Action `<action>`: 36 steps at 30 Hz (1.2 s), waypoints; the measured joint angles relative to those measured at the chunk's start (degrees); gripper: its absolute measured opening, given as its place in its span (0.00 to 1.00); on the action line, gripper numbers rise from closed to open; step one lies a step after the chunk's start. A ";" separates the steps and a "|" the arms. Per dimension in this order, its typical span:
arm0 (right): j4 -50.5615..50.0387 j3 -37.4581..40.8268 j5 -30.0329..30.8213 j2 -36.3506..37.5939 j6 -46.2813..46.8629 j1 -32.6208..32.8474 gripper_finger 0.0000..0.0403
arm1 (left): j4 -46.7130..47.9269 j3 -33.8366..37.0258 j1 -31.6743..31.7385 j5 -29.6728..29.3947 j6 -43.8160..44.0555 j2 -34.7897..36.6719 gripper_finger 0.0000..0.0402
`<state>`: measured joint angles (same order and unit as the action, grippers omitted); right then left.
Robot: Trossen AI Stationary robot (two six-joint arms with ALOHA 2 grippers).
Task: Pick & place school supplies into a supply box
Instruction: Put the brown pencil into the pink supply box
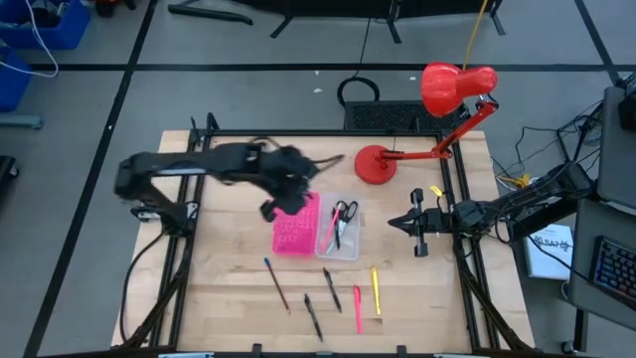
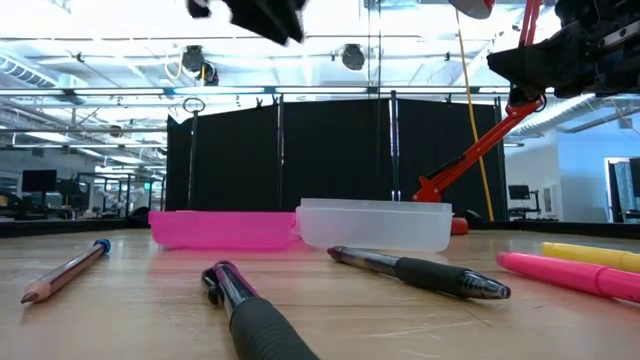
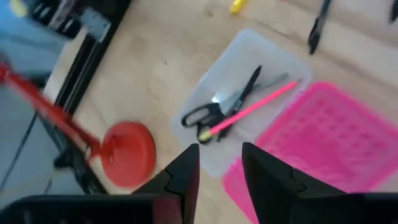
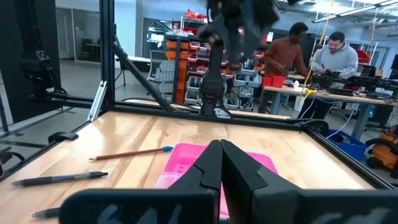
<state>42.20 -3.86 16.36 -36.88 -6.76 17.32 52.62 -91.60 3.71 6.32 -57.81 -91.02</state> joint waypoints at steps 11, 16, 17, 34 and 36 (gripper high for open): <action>-3.13 0.00 -0.16 0.02 6.21 0.02 0.00 | -17.92 35.56 -5.26 1.02 25.97 22.34 0.11; -6.95 0.00 -0.16 0.00 11.03 0.02 0.00 | -26.19 49.77 -11.93 1.23 23.04 24.28 0.02; -6.94 0.00 -0.18 0.00 12.11 0.02 0.00 | -26.95 51.40 -13.64 0.97 22.68 24.26 0.01; -4.88 0.00 -0.07 0.00 12.98 0.02 0.00 | -39.58 54.48 -29.64 -16.08 32.46 20.39 0.06; -4.68 0.00 -0.03 0.02 12.96 0.02 0.00 | -40.30 54.54 -29.73 -16.88 31.60 19.59 0.10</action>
<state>37.52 -3.86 16.34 -36.86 6.20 17.34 12.32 -37.06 -26.02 -10.55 -26.20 -71.43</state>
